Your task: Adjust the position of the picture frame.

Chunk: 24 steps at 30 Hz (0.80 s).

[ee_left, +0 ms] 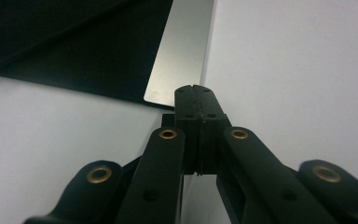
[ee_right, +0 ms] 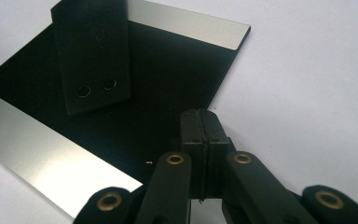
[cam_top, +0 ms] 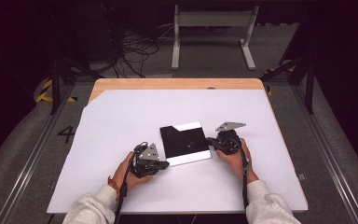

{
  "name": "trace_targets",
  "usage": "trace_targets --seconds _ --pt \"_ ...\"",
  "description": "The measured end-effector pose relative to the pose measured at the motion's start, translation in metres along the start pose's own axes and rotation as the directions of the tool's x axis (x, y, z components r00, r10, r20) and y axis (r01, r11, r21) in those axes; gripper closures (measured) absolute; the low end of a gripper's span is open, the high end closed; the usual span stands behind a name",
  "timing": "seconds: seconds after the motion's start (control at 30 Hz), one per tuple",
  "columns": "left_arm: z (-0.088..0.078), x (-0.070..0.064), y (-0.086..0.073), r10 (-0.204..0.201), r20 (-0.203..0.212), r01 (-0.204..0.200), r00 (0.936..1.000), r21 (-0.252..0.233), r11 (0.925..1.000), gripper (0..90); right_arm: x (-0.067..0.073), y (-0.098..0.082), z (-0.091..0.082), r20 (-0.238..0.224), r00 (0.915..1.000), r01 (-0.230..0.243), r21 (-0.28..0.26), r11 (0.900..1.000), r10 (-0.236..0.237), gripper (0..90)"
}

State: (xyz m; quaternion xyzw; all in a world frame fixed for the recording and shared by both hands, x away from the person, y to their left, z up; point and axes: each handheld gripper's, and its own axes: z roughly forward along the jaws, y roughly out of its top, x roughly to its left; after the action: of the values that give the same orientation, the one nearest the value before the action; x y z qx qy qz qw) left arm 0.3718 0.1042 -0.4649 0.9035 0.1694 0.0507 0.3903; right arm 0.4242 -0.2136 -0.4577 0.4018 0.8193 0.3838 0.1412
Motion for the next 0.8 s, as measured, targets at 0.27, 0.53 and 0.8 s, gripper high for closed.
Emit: trace_targets --seconds 0.27,0.53,0.8 --pt "-0.004 0.006 -0.003 -0.024 -0.048 0.024 0.9986 -0.005 0.9997 86.2 0.004 -0.004 -0.006 -0.009 0.9996 0.026 0.019 0.999 -0.026 90.0" --pt "-0.004 0.016 -0.004 -0.056 -0.033 0.055 0.9979 -0.016 0.9983 85.6 0.007 -0.008 -0.01 -0.014 0.9989 0.044 0.018 0.999 -0.044 90.0" --pt "0.001 0.011 0.001 -0.029 -0.002 0.029 0.9996 -0.008 0.9995 87.8 0.004 -0.007 -0.01 -0.031 0.9991 0.03 0.023 0.999 -0.029 90.0"
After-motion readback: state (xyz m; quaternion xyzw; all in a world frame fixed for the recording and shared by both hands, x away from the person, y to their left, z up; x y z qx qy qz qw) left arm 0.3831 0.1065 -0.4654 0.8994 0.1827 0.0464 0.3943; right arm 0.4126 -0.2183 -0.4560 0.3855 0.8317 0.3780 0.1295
